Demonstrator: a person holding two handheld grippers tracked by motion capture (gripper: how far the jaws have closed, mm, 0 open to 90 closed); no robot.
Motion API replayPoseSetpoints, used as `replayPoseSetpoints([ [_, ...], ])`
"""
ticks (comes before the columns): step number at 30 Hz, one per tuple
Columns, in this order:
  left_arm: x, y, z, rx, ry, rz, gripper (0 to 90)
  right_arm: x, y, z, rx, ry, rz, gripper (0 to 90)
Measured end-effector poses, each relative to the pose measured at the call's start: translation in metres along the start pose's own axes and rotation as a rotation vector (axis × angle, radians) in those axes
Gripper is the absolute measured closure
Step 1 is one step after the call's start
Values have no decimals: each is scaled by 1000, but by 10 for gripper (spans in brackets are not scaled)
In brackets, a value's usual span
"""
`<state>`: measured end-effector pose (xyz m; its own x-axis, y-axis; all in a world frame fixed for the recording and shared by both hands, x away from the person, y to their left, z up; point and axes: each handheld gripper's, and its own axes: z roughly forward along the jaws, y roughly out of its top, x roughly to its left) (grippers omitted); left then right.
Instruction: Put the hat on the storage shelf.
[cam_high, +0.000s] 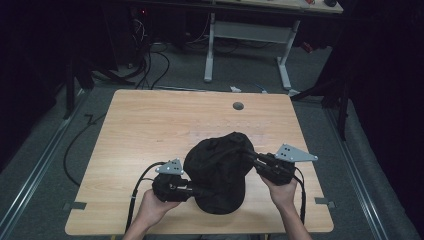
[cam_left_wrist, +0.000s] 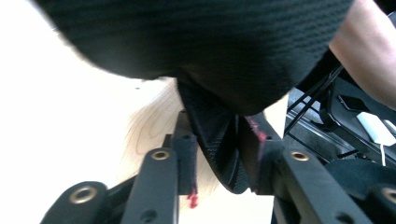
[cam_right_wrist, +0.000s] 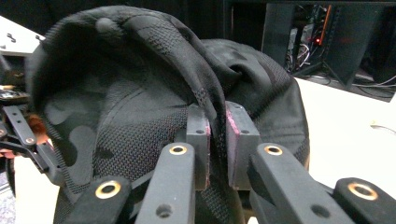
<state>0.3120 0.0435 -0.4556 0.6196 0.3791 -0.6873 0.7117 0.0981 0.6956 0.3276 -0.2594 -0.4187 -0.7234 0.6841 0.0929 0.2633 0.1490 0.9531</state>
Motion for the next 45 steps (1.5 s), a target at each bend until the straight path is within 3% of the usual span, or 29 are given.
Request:
replayPoseSetpoints([
  [8,-5,3,-5,15,-66,-19,840,0,3,0,-22,1,0,764],
  [12,-7,2,-7,7,-79,-17,857,0,4,0,-24,-2,5,734],
  [14,-8,2,-8,3,-76,-12,858,0,4,1,-26,-2,9,721],
  [22,-10,0,-10,-12,-57,13,860,-3,2,-2,-20,-45,33,506],
  [29,-9,4,-15,-48,-48,14,860,-7,-5,-7,-24,-62,63,441],
  [34,-7,8,-20,-94,-21,14,860,-10,-17,-6,74,-128,41,423],
  [36,-7,8,-20,-102,-16,9,859,-11,-21,-5,89,-141,45,421],
  [37,-6,9,-21,-111,-12,5,859,-14,-28,-2,123,-164,59,421],
  [45,-4,15,-28,-177,21,2,859,-25,-55,3,225,-244,97,414],
])
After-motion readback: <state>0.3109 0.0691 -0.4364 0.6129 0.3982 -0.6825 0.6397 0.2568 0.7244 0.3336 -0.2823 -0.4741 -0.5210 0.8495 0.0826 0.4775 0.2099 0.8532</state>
